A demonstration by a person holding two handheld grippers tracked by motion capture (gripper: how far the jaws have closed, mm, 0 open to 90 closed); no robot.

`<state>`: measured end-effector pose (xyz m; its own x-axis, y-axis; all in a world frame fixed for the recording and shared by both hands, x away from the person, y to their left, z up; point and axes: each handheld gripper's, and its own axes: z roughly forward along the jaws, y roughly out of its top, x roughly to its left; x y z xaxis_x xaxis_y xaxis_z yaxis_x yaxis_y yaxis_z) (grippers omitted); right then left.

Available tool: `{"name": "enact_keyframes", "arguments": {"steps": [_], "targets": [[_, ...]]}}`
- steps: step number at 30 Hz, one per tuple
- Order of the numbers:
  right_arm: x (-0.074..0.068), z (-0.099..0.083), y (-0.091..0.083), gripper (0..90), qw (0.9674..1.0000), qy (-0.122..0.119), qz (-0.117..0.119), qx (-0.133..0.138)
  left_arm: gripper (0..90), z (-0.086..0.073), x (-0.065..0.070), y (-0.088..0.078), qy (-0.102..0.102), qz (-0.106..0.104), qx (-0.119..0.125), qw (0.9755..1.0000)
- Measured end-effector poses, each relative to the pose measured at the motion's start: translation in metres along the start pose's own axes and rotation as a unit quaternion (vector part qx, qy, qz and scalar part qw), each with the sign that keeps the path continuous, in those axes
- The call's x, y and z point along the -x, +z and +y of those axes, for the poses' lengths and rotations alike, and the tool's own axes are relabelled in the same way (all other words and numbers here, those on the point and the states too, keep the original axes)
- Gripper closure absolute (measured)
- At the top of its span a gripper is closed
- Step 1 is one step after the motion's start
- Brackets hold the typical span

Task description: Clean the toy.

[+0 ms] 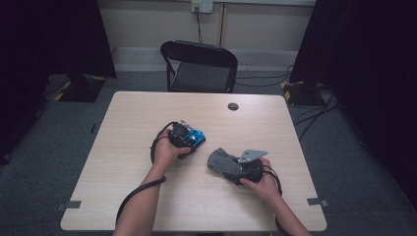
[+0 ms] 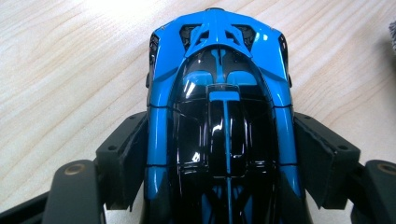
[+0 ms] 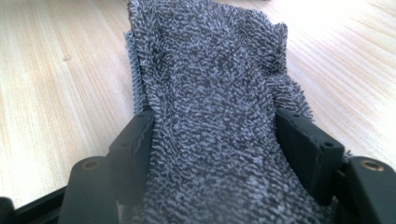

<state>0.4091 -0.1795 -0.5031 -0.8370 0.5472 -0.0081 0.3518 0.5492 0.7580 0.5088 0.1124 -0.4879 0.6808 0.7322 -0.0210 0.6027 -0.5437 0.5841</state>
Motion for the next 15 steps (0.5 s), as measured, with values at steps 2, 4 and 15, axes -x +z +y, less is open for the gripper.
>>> {"name": "enact_keyframes", "arguments": {"steps": [2,4,15], "targets": [[0.0000,0.0000,0.0000,32.4,1.0000,0.000,0.000,0.000,26.0,-0.0015,0.0004,-0.0009,-0.005,-0.001,0.001,1.0000],[0.0003,0.0001,0.0000,32.4,1.0000,0.000,0.001,0.000,26.0,-0.0033,0.0004,-0.0023,-0.012,0.001,0.003,0.9999],[0.0005,0.0002,0.0002,32.4,1.0000,0.000,0.001,0.000,26.2,-0.0106,0.0018,-0.0080,-0.026,0.000,0.008,0.9996]]}}
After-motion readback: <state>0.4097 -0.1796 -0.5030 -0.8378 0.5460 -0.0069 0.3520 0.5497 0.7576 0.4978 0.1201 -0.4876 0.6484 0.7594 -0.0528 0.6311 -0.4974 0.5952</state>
